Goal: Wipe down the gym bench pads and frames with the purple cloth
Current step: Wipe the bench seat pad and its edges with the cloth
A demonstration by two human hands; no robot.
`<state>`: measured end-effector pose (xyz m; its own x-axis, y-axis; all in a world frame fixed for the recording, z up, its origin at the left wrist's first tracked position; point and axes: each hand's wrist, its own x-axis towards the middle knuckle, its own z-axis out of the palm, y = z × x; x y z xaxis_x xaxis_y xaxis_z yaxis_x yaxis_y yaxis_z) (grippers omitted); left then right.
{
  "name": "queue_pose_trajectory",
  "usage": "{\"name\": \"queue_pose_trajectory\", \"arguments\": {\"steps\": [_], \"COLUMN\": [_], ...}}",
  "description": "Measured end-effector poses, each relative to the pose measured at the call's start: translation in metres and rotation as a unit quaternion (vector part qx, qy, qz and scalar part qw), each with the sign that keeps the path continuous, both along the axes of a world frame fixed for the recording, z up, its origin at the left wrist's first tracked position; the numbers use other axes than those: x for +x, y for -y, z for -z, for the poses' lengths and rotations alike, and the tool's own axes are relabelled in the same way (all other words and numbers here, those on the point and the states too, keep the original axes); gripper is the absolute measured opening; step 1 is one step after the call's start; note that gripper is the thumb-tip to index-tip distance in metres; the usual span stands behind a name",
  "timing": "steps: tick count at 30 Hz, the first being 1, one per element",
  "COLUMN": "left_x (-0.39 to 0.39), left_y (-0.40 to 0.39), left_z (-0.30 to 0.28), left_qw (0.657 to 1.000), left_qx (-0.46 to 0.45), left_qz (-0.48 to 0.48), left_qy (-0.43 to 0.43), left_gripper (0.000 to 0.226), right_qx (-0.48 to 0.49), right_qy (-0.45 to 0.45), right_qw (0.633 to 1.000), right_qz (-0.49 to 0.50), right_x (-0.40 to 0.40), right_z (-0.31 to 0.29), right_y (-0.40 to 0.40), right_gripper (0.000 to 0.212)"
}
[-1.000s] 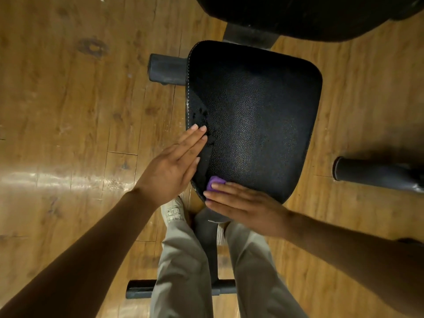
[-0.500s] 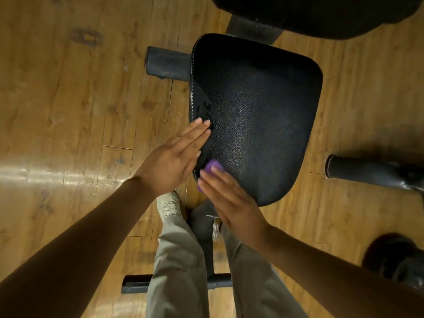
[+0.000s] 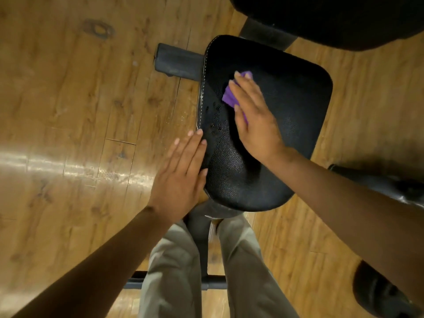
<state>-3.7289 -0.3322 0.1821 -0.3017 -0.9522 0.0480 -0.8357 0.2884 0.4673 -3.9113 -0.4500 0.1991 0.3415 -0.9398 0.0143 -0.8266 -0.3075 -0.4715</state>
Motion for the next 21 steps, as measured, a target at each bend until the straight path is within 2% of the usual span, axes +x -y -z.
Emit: {"name": "queue_pose_trajectory", "arguments": {"steps": [3, 7, 9, 12, 15, 19, 21], "left_x": [-0.011, -0.017, -0.016, -0.016, -0.015, -0.016, -0.016], "left_y": [-0.03, -0.043, -0.042, -0.041, -0.041, -0.041, -0.041], "left_z": [0.003, 0.011, 0.013, 0.015, 0.017, 0.017, 0.018], "left_qw": [0.998, 0.988, 0.985, 0.985, 0.986, 0.987, 0.987], "left_qx": [0.027, 0.043, 0.042, 0.038, 0.039, 0.046, 0.045], "left_qz": [-0.06, -0.123, -0.128, -0.118, -0.115, -0.108, -0.11], "left_qy": [-0.02, -0.085, -0.107, -0.122, -0.111, -0.11, -0.112], "left_gripper": [0.054, 0.056, 0.056, 0.055, 0.056, 0.057, 0.057], "right_qx": [0.02, 0.038, 0.042, 0.038, 0.018, -0.006, -0.007], "right_qy": [0.008, -0.03, -0.046, -0.03, -0.023, -0.028, -0.017], "right_qw": [1.0, 0.983, 0.97, 0.963, 0.968, 0.992, 0.996], "right_qz": [-0.009, -0.174, -0.236, -0.265, -0.25, -0.124, -0.082], "right_x": [-0.001, -0.018, -0.027, -0.025, -0.006, 0.033, 0.045], "right_z": [-0.006, -0.01, -0.008, -0.006, -0.002, 0.005, 0.005], "right_y": [-0.047, -0.142, -0.152, -0.121, -0.066, 0.024, 0.042], "right_gripper": [0.048, 0.052, 0.051, 0.043, 0.048, 0.047, 0.048]}}
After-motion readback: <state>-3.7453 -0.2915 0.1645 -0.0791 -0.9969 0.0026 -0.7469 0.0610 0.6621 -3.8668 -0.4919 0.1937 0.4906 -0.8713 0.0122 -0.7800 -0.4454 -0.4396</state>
